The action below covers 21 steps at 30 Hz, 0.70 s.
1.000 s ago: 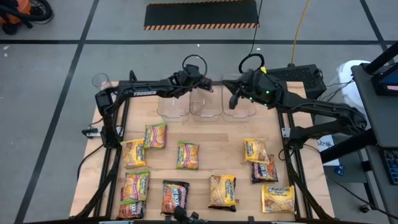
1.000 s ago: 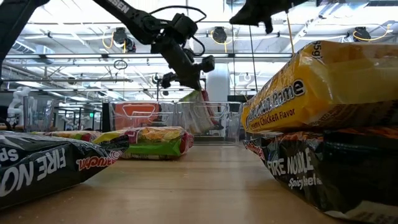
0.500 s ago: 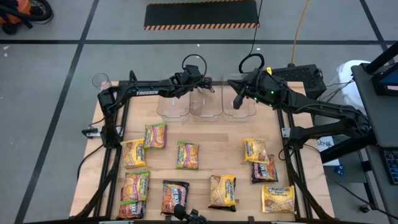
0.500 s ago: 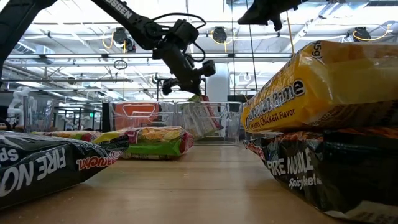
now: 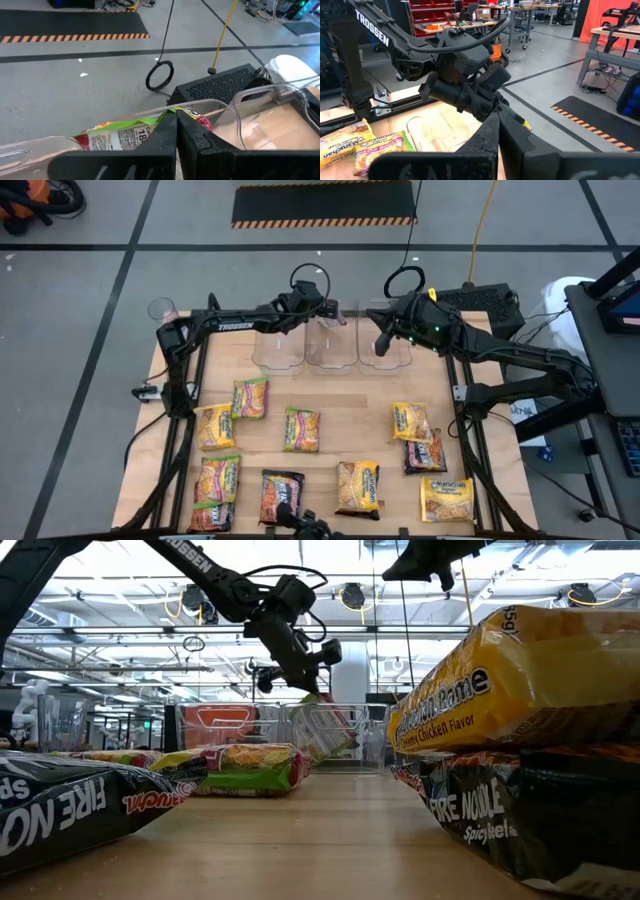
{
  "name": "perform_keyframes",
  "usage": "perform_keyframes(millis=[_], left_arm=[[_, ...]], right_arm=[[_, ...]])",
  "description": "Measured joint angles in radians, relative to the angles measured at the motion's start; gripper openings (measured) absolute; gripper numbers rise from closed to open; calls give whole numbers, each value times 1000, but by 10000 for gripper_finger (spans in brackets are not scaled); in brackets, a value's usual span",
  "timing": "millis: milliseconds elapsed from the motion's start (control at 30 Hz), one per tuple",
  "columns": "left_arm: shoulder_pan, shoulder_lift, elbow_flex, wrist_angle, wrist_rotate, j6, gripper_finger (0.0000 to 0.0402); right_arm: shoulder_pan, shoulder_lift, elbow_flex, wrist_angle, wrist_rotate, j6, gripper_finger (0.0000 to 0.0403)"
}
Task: Sort Maruchan noodles
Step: Put the green noodle pack into the center transparent bin
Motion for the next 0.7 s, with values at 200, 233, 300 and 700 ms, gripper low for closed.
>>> perform_keyframes(millis=[200,233,300,700], left_arm=[[-5,0,0,0,6,10,1],[-5,0,0,0,12,13,0],[-5,0,0,0,25,21,0],[-5,0,0,2,36,30,1]], right_arm=[[0,0,0,-12,-10,1,0],[0,0,0,-27,-25,1,0],[0,1,0,-75,-61,21,0],[-3,145,-2,-143,-111,75,0]])
